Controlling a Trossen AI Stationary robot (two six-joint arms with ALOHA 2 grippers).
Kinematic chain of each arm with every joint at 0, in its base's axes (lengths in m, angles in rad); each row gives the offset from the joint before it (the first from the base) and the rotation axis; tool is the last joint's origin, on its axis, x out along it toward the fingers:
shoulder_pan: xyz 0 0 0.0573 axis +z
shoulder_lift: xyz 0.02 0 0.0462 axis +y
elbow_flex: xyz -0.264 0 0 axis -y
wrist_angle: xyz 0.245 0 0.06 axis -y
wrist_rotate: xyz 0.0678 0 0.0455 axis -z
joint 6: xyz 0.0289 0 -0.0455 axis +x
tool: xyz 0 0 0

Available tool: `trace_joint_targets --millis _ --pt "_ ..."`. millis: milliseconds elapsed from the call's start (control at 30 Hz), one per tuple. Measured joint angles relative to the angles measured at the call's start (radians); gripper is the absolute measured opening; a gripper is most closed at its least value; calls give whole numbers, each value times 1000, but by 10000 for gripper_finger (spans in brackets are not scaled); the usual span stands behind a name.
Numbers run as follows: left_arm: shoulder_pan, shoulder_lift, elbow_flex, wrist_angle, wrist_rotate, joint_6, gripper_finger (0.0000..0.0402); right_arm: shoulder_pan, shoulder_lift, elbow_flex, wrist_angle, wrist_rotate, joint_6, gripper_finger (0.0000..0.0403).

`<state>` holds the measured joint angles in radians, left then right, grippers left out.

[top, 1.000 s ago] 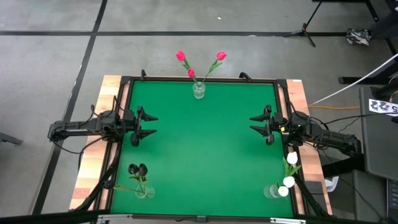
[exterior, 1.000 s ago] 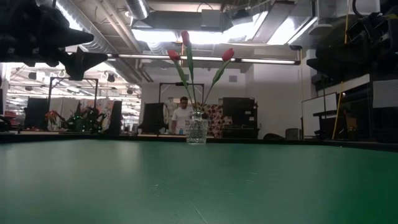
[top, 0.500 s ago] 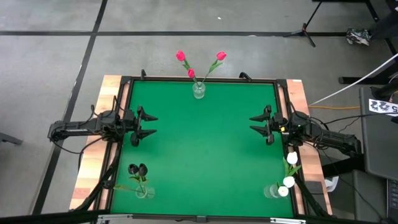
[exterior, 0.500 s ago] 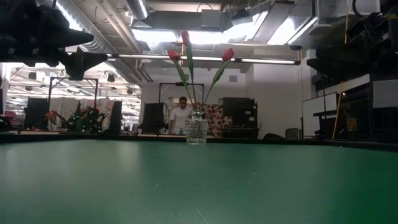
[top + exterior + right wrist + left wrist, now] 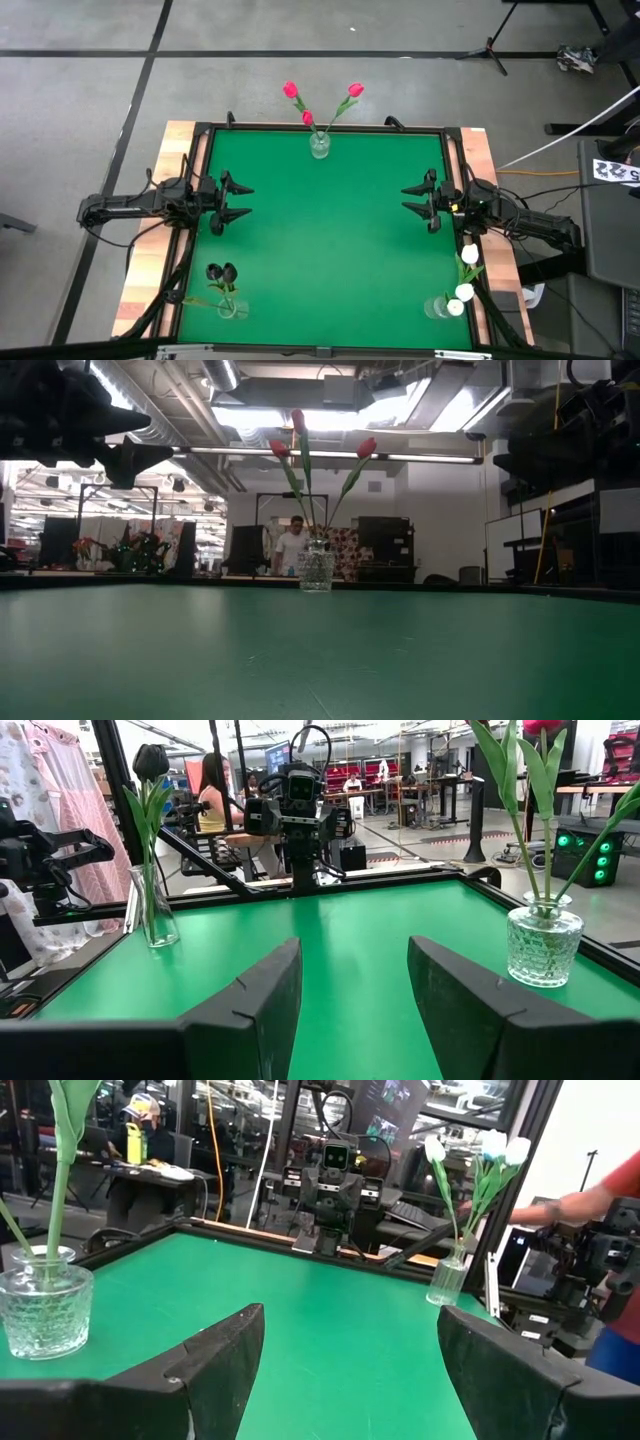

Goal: Sort flowers into vase by color
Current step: Return to Home Position

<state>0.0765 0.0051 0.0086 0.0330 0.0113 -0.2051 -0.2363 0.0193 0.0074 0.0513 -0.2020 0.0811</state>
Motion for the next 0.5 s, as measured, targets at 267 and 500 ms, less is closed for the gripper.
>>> trace_joint_targets --millis 267,500 --pt "0 0 0 0 0 -4 294 0 0 0 0 0 0 184" --pt "0 0 0 0 0 -4 294 0 0 0 0 0 0 184"
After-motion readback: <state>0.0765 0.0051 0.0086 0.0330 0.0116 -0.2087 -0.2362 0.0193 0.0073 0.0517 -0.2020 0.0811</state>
